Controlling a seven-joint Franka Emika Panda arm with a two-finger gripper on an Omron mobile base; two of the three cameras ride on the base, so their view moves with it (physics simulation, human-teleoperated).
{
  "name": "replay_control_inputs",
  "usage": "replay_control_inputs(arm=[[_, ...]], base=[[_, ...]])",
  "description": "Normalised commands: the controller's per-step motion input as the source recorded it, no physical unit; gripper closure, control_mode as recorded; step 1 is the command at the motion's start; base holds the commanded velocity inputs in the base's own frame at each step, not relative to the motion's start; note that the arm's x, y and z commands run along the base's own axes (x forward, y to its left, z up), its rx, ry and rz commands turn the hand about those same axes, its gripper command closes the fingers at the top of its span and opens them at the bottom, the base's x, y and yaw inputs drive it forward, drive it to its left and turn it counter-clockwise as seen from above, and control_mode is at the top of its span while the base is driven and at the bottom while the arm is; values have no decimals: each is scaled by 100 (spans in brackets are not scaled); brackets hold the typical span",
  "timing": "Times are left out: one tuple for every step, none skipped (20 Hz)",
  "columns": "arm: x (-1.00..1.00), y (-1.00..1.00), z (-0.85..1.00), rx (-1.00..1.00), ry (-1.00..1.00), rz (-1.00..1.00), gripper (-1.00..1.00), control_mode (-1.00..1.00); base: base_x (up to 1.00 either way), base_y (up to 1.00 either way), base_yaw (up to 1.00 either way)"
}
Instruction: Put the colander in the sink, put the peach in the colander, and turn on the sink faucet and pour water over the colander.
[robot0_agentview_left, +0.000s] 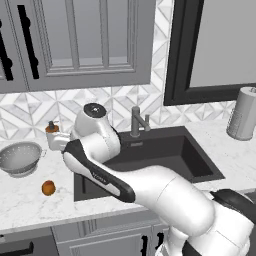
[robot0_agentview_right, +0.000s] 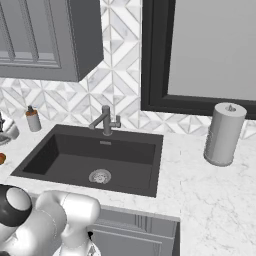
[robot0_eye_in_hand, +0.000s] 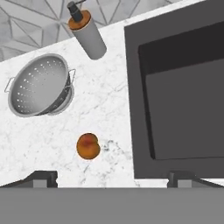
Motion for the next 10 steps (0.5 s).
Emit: replay_control_inputs(arm=[[54, 71, -31, 11, 5, 0, -100, -100], [51, 72, -35, 9, 6, 0, -100, -100], [50, 74, -37, 7, 7, -1, -100, -100], [49, 74, -36, 4, 7, -1, -100, -100], [50, 67, -34, 2, 7, -2, -100, -100], [50, 59, -29, 1, 7, -3, -100, -100], [50, 53, -25, 0, 7, -5, -100, -100], [49, 50, -24, 0, 8, -6, -100, -100], [46, 46, -23, 0, 8, -8, -100, -100], [43, 44, -23, 0, 9, -8, -100, -100]], base=[[0, 0, 0], [0, 0, 0], [0, 0, 0], [0, 0, 0], [0, 0, 0], [0, 0, 0], [0, 0, 0], [0, 0, 0], [0, 0, 0], [0, 0, 0]])
